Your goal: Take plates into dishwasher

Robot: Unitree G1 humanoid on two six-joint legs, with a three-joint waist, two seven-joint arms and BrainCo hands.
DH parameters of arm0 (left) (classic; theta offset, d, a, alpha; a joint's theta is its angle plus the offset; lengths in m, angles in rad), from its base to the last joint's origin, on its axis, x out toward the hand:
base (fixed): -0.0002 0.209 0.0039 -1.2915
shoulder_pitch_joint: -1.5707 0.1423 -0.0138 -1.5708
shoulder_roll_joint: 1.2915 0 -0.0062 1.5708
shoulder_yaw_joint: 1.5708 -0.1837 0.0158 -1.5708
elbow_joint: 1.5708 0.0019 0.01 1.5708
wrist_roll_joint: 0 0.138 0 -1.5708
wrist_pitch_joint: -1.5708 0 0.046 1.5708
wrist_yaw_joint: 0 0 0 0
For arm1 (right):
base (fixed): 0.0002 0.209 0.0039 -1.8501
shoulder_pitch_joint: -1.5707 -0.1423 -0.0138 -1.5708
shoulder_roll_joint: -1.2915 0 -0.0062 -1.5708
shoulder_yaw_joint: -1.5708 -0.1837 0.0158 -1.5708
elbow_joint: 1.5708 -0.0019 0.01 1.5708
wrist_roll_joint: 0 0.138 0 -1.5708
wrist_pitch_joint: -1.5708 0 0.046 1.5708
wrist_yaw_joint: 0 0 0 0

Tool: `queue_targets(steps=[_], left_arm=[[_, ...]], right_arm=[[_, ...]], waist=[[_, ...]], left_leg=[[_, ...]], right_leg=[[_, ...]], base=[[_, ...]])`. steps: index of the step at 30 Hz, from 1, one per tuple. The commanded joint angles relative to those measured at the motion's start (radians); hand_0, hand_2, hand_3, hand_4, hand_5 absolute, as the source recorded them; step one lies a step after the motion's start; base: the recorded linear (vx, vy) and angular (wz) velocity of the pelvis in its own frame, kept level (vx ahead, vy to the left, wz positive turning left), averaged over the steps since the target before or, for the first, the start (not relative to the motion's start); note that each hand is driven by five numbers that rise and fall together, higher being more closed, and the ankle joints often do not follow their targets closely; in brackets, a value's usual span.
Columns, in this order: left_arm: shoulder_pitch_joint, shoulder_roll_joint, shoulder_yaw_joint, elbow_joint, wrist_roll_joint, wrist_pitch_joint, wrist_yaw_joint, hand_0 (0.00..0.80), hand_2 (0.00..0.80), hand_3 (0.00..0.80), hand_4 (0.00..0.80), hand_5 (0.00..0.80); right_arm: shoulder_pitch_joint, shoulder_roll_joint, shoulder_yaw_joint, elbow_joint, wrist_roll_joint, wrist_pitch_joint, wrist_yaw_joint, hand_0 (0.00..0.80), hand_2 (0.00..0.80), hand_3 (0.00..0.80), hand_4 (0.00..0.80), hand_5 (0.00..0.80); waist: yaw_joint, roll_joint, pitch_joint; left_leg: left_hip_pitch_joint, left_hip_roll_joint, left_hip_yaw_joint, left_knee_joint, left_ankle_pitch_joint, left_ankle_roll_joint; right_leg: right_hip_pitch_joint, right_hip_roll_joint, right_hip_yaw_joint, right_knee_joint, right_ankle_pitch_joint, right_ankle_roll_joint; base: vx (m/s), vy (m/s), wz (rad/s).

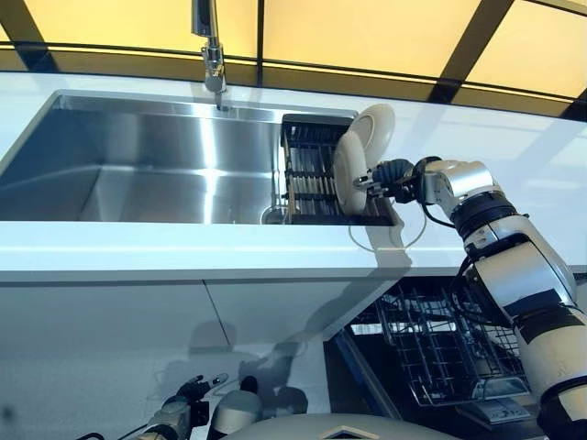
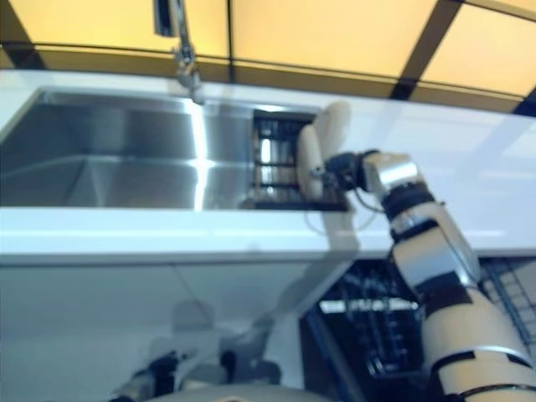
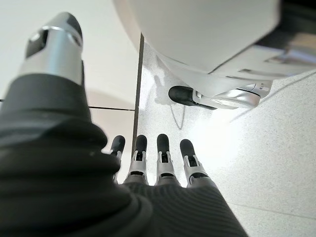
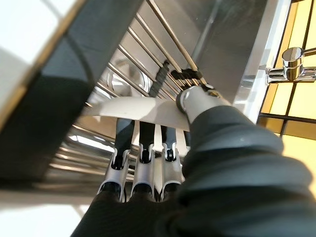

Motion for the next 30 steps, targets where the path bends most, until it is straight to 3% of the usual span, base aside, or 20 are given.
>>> queue_targets(steps=[1,20,30], left_arm=[[-0.048,-0.012,-0.067,0.036,-0.036,-0.031,0.009,0.000,0.000,0.000,0.000,0.000],[-0.054,-0.004,-0.081,0.021,-0.013,-0.026,0.019,0.000,0.000,0.000,0.000,0.000],[-0.054,-0.002,-0.078,0.021,-0.010,-0.020,0.017,0.000,0.000,0.000,0.000,0.000]], right_arm=[[-0.102,-0.031,0.085,0.059,-0.028,0.000,0.001,0.800,0.800,0.800,0.800,0.800],[-0.166,-0.115,0.127,0.022,-0.055,-0.108,-0.005,0.800,0.800,0.800,0.800,0.800],[-0.185,-0.159,0.137,-0.072,0.053,-0.148,-0.010,0.800,0.800,0.800,0.800,0.800]], waist=[[0.031,-0.016,0.012],[0.003,-0.024,-0.005],[-0.026,-0.025,-0.017]], left_leg=[[0.038,0.054,0.002,-0.003,-0.059,-0.052],[0.056,0.057,0.026,-0.003,-0.067,-0.055],[0.068,0.056,0.045,-0.003,-0.073,-0.054]], right_leg=[[-0.070,-0.138,-0.009,0.009,0.133,0.111],[-0.066,-0.133,0.010,0.006,0.134,0.112],[-0.064,-0.127,0.032,0.006,0.133,0.109]], base=[[0.000,0.000,0.00],[-0.001,0.000,0.00],[-0.006,0.001,-0.02]])
